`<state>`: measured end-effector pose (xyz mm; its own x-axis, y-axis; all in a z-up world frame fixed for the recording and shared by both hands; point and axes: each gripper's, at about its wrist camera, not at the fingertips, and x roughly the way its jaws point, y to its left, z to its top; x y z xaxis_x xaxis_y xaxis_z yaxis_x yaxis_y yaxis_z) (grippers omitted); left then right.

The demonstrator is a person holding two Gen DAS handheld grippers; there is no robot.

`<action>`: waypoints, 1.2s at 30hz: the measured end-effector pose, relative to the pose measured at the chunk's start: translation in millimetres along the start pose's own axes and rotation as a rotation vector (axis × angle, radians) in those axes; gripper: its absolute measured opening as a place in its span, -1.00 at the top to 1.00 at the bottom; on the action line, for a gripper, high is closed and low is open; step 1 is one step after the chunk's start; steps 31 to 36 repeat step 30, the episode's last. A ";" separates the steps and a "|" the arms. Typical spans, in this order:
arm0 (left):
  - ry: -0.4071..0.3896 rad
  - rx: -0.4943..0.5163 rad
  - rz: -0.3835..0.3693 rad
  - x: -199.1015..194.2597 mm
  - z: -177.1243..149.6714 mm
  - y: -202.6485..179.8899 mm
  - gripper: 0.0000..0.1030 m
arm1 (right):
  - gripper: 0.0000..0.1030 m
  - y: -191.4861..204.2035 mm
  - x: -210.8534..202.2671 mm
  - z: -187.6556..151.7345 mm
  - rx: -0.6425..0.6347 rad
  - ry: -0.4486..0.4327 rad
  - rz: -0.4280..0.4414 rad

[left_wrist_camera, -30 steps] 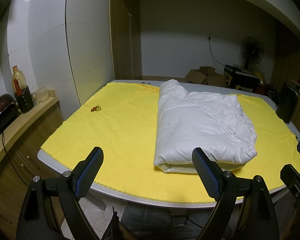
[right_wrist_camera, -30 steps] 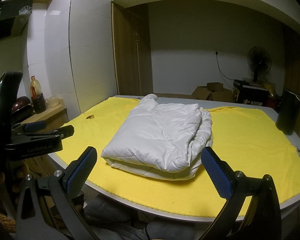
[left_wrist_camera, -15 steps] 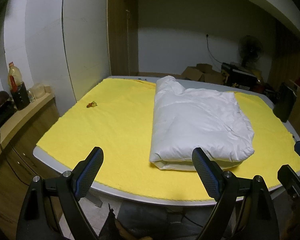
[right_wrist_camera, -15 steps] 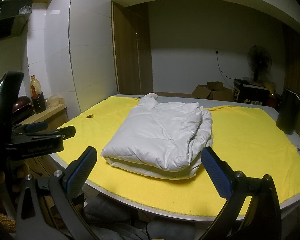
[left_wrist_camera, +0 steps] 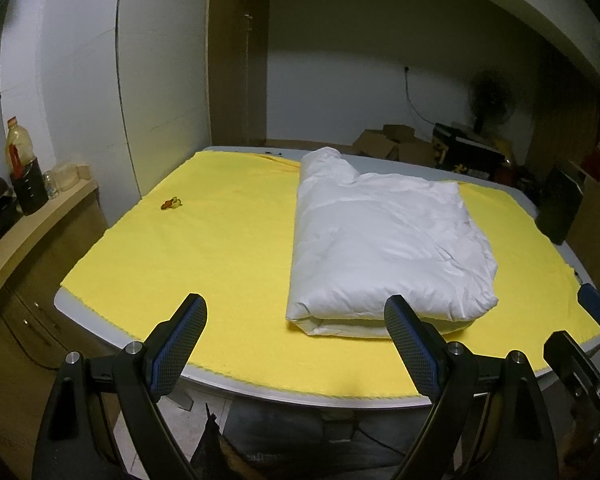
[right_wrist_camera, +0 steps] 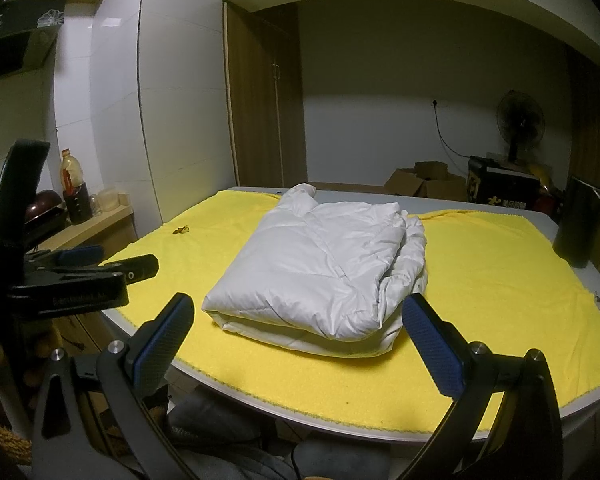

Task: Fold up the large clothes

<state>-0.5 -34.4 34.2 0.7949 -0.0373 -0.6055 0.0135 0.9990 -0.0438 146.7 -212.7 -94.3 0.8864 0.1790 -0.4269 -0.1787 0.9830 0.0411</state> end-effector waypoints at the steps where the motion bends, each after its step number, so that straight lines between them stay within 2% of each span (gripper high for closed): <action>1: 0.000 -0.003 0.001 0.1 0.2 0.5 -0.77 | -1.00 0.1 0.2 -0.1 0.000 0.001 0.000; 26: -0.004 -0.008 -0.003 0.9 -0.6 1.1 -0.77 | -1.00 -2.6 -5.1 -2.2 -0.015 -0.001 0.034; 29: -0.023 -0.016 -0.049 -1.0 -2.3 1.7 -0.79 | -1.00 -1.9 -6.1 -2.9 -0.019 -0.001 0.035; 36: -0.029 -0.015 -0.045 -1.6 -2.8 1.1 -0.79 | -1.00 -2.0 -6.0 -3.0 -0.018 0.000 0.036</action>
